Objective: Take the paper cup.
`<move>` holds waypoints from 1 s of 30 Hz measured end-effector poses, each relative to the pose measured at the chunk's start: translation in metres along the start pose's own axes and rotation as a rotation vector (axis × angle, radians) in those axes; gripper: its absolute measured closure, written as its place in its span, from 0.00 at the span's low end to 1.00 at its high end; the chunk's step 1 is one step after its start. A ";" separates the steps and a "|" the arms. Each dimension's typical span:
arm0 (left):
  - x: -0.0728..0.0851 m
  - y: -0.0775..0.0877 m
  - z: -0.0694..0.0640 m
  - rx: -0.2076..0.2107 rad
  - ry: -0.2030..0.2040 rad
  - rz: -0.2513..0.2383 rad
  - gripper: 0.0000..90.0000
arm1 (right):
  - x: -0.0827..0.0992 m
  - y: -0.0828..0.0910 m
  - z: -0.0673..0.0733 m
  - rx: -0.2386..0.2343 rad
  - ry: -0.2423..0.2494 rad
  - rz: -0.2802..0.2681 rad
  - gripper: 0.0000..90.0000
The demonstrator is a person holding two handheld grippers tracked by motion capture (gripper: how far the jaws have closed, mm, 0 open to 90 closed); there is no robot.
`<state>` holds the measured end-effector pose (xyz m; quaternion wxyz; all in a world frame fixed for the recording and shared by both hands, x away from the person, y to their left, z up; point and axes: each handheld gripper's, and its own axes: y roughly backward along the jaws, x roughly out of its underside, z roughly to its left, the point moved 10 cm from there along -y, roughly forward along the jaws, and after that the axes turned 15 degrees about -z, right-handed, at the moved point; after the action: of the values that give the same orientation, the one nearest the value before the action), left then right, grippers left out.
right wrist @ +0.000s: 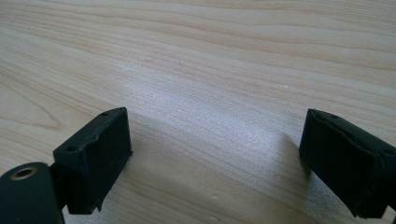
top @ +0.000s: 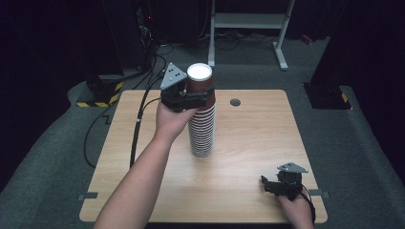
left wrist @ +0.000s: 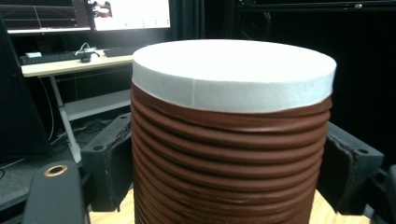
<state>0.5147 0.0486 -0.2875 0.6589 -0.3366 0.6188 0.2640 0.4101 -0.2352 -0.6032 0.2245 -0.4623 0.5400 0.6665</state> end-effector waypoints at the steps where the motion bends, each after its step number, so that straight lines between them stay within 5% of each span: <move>1: 0.000 0.000 0.000 -0.001 0.000 -0.003 0.21 | 0.000 0.000 0.000 0.000 0.000 0.000 0.10; 30: -0.046 0.003 -0.005 -0.005 -0.023 -0.125 0.22 | 0.000 0.000 0.000 -0.001 0.003 -0.002 0.10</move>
<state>0.5046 0.0497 -0.2423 0.6803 -0.3731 0.5882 0.2280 0.4100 -0.2352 -0.6031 0.2241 -0.4641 0.5396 0.6658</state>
